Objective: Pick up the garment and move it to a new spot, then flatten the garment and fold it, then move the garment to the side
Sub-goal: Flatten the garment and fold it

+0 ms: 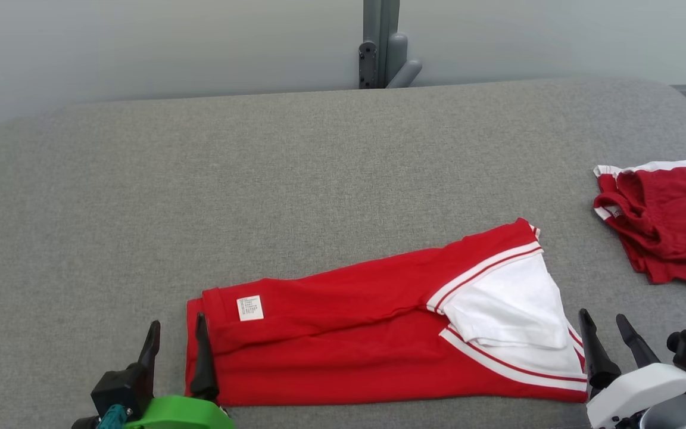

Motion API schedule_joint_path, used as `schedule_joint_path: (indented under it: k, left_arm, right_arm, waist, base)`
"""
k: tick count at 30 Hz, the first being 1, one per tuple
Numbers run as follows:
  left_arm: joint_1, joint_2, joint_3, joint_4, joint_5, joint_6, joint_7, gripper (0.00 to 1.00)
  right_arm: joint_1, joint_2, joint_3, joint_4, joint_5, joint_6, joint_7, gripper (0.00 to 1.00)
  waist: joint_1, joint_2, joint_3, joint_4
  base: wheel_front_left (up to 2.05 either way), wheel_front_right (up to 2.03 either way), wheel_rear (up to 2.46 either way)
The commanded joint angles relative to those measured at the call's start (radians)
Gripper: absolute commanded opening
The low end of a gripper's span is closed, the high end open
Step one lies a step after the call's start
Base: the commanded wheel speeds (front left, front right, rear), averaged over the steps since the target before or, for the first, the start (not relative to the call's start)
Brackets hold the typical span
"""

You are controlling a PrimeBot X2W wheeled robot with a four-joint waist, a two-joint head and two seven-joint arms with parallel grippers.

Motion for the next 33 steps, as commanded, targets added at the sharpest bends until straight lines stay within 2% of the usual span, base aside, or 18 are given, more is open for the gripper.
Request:
schedule_joint_path:
  k: [1,9,16,27,32,33]
  left_arm:
    - [-0.020,-0.003,0.006,-0.010,0.012,0.003,-0.004,1.00]
    - [-0.024,-0.016,0.023,-0.020,0.042,0.001,-0.004,1.00]
    - [-0.009,-0.021,0.042,-0.015,0.055,-0.005,-0.004,1.00]
    - [-0.013,-0.029,0.063,-0.017,0.064,-0.013,-0.004,1.00]
    - [-0.017,-0.032,0.073,-0.018,0.066,-0.015,-0.004,1.00]
    - [-0.018,-0.033,0.075,-0.018,0.067,-0.015,-0.004,1.00]
  right_arm:
    - [-0.001,0.013,-0.010,0.005,-0.021,-0.001,0.016,1.00]
    - [-0.086,0.027,-0.008,0.111,-0.062,-0.001,0.087,1.00]
    - [-0.192,0.003,-0.002,0.288,-0.077,-0.001,0.139,1.00]
    - [-0.297,-0.034,0.056,0.493,0.007,-0.001,0.241,1.00]
    - [-0.324,-0.026,0.129,0.539,0.048,0.000,0.289,1.00]
    - [-0.328,-0.024,0.147,0.542,0.057,0.000,0.299,0.87]
  waist:
    - [0.0000,-0.0001,-0.025,0.004]
    - [0.0000,-0.0001,-0.051,0.048]
    - [0.0000,-0.0001,-0.047,0.109]
    - [0.0000,-0.0001,-0.029,0.165]
    - [0.0000,-0.0001,-0.023,0.173]
    - [0.0000,-0.0001,-0.022,0.173]
  base:
    - [0.00,0.00,0.00]
    - [0.00,0.00,0.00]
    - [0.00,0.00,0.00]
    - [0.00,0.00,0.00]
    - [0.00,0.00,0.00]
    - [0.00,0.00,0.00]
